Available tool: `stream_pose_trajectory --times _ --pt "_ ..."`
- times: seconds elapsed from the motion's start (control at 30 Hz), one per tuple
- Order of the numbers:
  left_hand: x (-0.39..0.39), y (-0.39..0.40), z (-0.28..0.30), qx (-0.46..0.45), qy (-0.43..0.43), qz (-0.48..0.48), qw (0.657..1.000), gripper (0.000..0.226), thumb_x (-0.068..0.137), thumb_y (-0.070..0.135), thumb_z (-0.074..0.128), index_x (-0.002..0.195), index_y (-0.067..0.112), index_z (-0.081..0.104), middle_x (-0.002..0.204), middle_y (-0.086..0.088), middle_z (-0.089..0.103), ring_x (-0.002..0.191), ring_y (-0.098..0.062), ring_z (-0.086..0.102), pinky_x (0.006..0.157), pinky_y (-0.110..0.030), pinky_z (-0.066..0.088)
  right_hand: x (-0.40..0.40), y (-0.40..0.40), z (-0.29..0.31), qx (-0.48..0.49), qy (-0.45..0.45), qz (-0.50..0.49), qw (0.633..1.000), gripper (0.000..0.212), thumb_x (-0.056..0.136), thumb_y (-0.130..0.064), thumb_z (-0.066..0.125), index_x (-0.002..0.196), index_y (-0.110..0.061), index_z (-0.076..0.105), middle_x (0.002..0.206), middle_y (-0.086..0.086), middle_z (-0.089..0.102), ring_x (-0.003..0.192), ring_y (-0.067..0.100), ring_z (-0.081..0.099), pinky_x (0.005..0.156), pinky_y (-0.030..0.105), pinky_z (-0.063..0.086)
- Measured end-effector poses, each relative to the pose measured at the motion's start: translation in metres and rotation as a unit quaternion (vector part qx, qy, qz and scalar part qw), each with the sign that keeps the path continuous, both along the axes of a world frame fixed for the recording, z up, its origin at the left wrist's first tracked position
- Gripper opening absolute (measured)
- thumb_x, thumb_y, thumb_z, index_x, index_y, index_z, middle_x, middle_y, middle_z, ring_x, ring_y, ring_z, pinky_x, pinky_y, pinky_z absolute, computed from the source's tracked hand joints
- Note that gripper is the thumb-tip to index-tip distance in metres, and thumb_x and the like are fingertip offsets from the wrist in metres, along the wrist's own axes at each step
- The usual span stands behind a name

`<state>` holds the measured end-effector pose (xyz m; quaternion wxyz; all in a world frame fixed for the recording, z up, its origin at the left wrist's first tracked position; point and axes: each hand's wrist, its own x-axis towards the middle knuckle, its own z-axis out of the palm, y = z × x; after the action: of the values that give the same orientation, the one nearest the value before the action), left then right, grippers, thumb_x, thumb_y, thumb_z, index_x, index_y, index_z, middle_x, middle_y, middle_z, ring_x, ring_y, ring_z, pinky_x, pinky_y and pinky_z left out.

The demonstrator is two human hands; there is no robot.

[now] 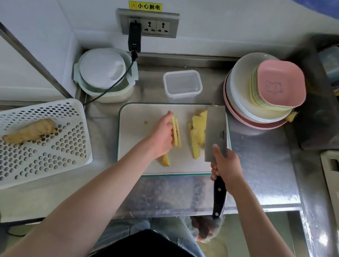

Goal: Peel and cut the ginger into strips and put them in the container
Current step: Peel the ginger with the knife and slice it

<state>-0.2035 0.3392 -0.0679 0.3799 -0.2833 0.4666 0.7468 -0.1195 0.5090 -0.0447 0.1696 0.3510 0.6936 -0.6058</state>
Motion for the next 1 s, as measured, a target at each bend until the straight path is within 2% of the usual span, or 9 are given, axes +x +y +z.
stream_pose_trajectory --times 0.1,0.17,0.23,0.3,0.37,0.47,0.6,0.77,1.0 --pt "0.002 0.007 -0.001 -0.176 0.079 -0.034 0.981 0.056 0.094 0.054 0.037 0.131 0.015 0.051 0.140 -0.005 0.047 0.130 -0.019 0.041 0.107 -0.032 0.028 0.003 -0.002 -0.004 0.033 0.011 -0.003 0.999 0.025 0.100 -0.026 0.047 0.085 -0.006 0.049 0.053 0.005 0.034 0.037 0.015 0.030 0.039 0.025 0.034" --pt "0.009 0.001 -0.001 -0.310 0.191 -0.003 0.931 0.022 0.097 0.026 0.042 0.102 0.015 0.060 0.111 -0.002 0.057 0.105 -0.016 0.051 0.089 -0.027 0.036 0.002 -0.009 -0.006 0.054 0.015 0.009 0.998 0.027 0.100 -0.027 0.046 0.085 -0.004 0.048 0.053 0.006 0.035 0.039 0.018 0.030 0.040 0.028 0.034" --pt "0.018 -0.015 -0.002 -0.439 0.259 0.020 0.860 0.018 0.092 0.009 0.044 0.101 0.008 0.060 0.104 -0.003 0.057 0.095 -0.016 0.051 0.080 -0.022 0.035 0.002 -0.018 -0.007 0.095 0.018 0.049 0.994 0.027 0.099 -0.030 0.046 0.089 -0.005 0.051 0.055 0.006 0.041 0.041 0.019 0.035 0.042 0.030 0.038" --pt "0.026 -0.034 -0.012 -0.491 0.282 0.025 0.824 0.014 0.088 0.004 0.047 0.095 0.004 0.059 0.100 -0.010 0.061 0.091 -0.022 0.055 0.076 -0.023 0.037 0.004 -0.032 -0.005 0.143 0.030 0.097 0.984 0.022 0.099 -0.032 0.044 0.095 -0.012 0.052 0.064 0.007 0.050 0.046 0.020 0.045 0.041 0.028 0.042" --pt "0.034 -0.046 -0.022 -0.483 0.280 -0.013 0.829 0.008 0.088 0.006 0.050 0.090 0.005 0.058 0.094 -0.011 0.063 0.087 -0.024 0.056 0.073 -0.027 0.040 0.007 -0.050 -0.003 0.156 0.037 0.128 0.979 0.016 0.100 -0.032 0.042 0.099 -0.019 0.051 0.074 0.009 0.055 0.057 0.024 0.055 0.040 0.031 0.048" --pt "0.047 -0.052 -0.033 -0.455 0.255 -0.105 0.847 0.005 0.089 0.012 0.054 0.087 0.008 0.055 0.081 -0.006 0.060 0.073 -0.024 0.056 0.063 -0.030 0.043 0.012 -0.074 -0.004 0.168 0.035 0.183 0.968 0.023 0.100 -0.032 0.041 0.102 -0.013 0.055 0.076 0.006 0.055 0.068 0.029 0.058 0.059 0.048 0.056" --pt "0.057 -0.047 -0.035 -0.376 0.201 -0.168 0.889 0.011 0.094 0.014 0.048 0.083 0.013 0.048 0.076 -0.010 0.060 0.056 -0.017 0.055 0.035 -0.022 0.041 0.016 -0.090 -0.012 0.203 0.031 0.231 0.951 0.024 0.101 -0.031 0.039 0.088 -0.014 0.050 0.070 0.004 0.052 0.065 0.026 0.051 0.057 0.036 0.042" --pt "0.058 -0.046 -0.029 -0.356 0.207 -0.195 0.890 0.011 0.096 0.017 0.044 0.085 0.018 0.047 0.074 -0.002 0.064 0.053 -0.013 0.062 0.032 -0.016 0.034 0.019 -0.100 -0.018 0.241 0.030 0.251 0.937 0.026 0.102 -0.031 0.036 0.096 -0.012 0.052 0.076 0.008 0.055 0.069 0.028 0.052 0.054 0.031 0.036" --pt "0.058 -0.049 -0.030 -0.331 0.190 -0.142 0.913 0.008 0.090 0.008 0.060 0.084 0.005 0.056 0.076 -0.015 0.065 0.060 -0.020 0.064 0.044 -0.027 0.054 0.025 -0.108 -0.025 0.293 0.023 0.267 0.918 0.025 0.103 -0.031 0.031 0.099 -0.013 0.048 0.078 0.009 0.059 0.070 0.031 0.057 0.056 0.033 0.042"
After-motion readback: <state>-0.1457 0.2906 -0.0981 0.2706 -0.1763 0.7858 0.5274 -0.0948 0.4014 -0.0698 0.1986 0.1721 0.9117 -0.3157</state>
